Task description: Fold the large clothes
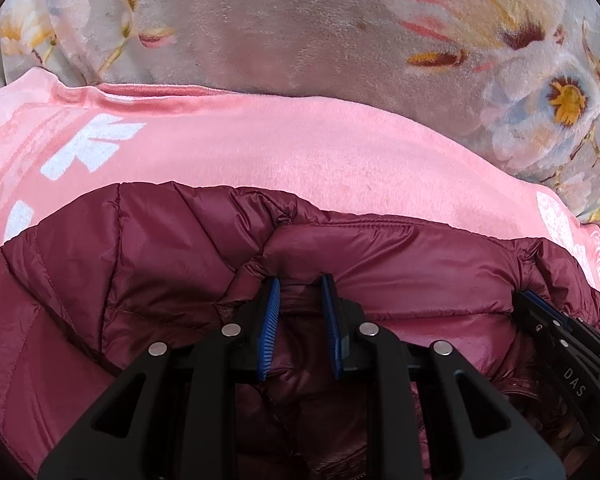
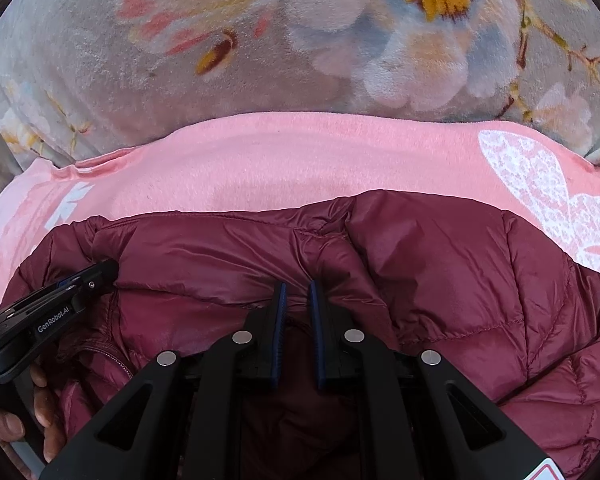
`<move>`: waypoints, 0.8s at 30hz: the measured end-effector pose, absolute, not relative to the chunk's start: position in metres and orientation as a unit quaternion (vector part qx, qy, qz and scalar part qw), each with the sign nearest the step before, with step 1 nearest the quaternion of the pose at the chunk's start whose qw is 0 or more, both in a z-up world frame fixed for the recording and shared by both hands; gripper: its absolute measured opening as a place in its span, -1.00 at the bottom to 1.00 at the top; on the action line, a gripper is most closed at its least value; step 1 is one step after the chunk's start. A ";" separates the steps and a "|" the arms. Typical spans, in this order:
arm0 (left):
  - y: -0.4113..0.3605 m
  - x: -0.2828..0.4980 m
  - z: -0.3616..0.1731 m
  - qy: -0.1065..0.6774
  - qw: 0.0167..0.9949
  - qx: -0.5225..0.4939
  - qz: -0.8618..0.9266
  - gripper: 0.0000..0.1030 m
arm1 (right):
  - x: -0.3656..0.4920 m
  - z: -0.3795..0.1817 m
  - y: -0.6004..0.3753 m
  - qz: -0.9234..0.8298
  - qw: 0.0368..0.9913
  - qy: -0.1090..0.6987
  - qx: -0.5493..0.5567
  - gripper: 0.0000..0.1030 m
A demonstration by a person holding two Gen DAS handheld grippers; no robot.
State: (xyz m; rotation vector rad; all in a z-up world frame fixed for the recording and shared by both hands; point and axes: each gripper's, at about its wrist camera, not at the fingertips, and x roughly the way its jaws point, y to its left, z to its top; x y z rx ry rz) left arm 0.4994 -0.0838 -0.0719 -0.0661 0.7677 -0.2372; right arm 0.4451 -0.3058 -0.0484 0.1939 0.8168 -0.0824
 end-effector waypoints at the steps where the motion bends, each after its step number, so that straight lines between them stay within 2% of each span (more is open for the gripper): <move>1: -0.084 0.500 -0.072 0.373 0.920 -0.031 -0.115 -0.60 | 0.445 -0.048 -0.306 -0.040 0.912 0.396 0.094 -0.82; 13: -0.088 0.498 -0.070 0.374 0.922 -0.008 -0.100 -0.58 | 0.432 -0.040 -0.312 -0.040 0.910 0.394 0.123 -0.82; 15: -0.075 0.478 -0.062 0.398 0.910 -0.017 -0.113 -0.51 | 0.397 -0.019 -0.315 -0.052 0.909 0.386 0.150 -0.59; 20: -0.010 0.373 -0.035 0.390 0.907 -0.042 -0.155 0.29 | 0.245 0.033 -0.335 -0.018 0.921 0.346 0.180 0.24; 24: 0.064 0.291 -0.039 0.419 0.893 -0.078 -0.140 0.31 | 0.117 0.031 -0.369 -0.064 0.906 0.373 0.191 0.28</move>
